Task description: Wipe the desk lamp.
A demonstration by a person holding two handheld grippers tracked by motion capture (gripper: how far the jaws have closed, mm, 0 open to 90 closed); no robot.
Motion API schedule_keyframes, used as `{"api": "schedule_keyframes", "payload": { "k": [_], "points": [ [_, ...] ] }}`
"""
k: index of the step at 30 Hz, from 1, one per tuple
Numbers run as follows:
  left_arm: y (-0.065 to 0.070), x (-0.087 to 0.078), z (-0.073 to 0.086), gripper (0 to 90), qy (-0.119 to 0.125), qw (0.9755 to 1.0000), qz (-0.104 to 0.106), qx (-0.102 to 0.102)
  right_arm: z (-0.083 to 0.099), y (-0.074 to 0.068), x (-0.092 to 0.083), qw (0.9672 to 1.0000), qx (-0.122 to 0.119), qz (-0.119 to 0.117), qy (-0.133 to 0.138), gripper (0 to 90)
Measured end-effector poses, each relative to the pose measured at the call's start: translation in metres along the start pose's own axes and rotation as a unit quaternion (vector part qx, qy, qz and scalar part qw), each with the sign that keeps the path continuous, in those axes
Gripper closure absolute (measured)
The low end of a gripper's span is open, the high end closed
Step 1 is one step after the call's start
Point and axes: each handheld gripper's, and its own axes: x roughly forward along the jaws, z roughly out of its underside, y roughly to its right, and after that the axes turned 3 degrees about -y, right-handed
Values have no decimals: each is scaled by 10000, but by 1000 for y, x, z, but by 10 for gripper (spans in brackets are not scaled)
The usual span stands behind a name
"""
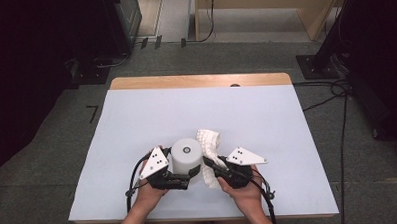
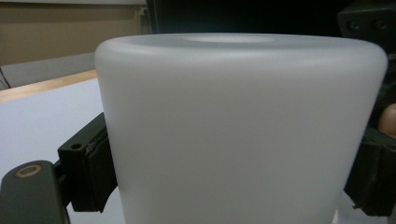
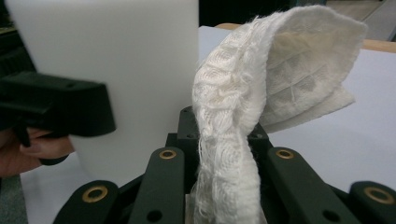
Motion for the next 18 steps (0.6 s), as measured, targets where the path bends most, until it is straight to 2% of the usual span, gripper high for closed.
{"api": "schedule_keyframes", "payload": {
  "k": [3,6,8,10,13,14,16,18],
  "points": [
    [-5,-4,-1,88,121,9995,-238,-157,2,-4,4,9999,-34,-67,-92,758],
    [-13,-8,0,88,319,9974,-510,-402,5,-11,8,9996,-69,-198,-202,758],
    [-15,-7,2,88,372,9962,-631,-476,6,-14,10,9993,-127,-229,-249,758],
    [-17,-5,6,87,362,9946,-886,-412,6,-15,10,9993,-174,-224,-257,757],
    [-21,1,13,87,186,9902,-1353,-289,5,-12,7,9997,-151,-35,-192,755],
    [-22,3,16,87,136,9891,-1437,-285,5,-8,5,9998,-109,62,-168,754],
    [-25,6,21,87,14,9884,-1496,-262,5,-2,2,9997,8,221,-127,754],
    [-26,10,27,87,-78,9869,-1596,-227,5,3,0,9995,116,288,-112,754]
  ]
}}
